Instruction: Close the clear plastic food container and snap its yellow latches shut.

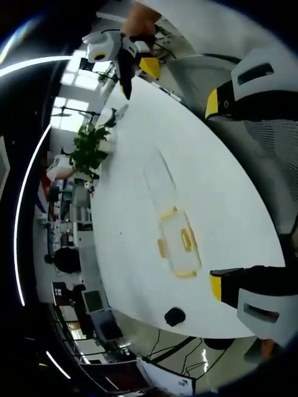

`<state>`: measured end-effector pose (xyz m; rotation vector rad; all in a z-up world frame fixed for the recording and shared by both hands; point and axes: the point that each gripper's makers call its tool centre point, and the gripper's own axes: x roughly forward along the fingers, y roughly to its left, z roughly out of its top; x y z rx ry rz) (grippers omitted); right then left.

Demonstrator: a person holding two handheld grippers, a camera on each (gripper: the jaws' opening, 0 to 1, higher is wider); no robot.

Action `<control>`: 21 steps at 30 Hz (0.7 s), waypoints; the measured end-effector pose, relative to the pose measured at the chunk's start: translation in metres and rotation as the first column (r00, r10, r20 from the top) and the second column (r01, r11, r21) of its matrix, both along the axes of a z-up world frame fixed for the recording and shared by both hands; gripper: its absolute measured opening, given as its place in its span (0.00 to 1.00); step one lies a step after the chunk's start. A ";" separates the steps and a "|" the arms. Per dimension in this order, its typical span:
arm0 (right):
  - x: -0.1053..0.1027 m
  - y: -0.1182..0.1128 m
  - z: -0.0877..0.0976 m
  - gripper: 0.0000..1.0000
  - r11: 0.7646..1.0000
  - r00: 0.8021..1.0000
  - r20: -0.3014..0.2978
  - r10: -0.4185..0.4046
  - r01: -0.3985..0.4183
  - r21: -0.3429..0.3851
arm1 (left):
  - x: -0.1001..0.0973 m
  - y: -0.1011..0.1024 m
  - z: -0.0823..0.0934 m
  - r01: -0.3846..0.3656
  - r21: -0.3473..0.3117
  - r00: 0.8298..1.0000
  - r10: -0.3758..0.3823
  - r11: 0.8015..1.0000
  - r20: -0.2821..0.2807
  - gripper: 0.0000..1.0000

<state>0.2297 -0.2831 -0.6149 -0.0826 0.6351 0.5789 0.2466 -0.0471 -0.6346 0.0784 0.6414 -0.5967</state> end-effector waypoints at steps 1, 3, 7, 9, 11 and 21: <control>0.000 0.000 0.000 0.99 1.000 1.000 0.000 0.000 0.000 0.000 | 0.000 0.000 0.000 -0.001 -0.001 1.000 0.001 1.000 0.001 0.97; 0.000 0.000 0.000 0.99 1.000 1.000 0.000 -0.002 0.002 0.003 | 0.001 0.000 0.000 -0.001 -0.002 1.000 0.001 1.000 -0.001 0.97; 0.000 -0.001 0.000 0.99 1.000 1.000 -0.001 -0.006 0.006 0.006 | 0.001 -0.001 -0.001 0.000 0.000 1.000 0.000 1.000 -0.002 0.96; 0.000 -0.002 -0.001 0.99 1.000 1.000 -0.001 -0.007 0.007 0.004 | 0.001 -0.001 -0.001 0.000 0.000 1.000 0.000 1.000 -0.002 0.96; 0.000 -0.002 -0.001 0.99 1.000 1.000 -0.002 -0.009 0.009 0.004 | 0.001 -0.001 -0.001 0.001 0.003 1.000 -0.001 1.000 -0.004 0.96; 0.000 -0.001 -0.003 0.99 1.000 1.000 0.001 -0.004 0.004 0.003 | 0.001 0.002 -0.002 -0.003 0.005 1.000 0.003 1.000 -0.007 0.96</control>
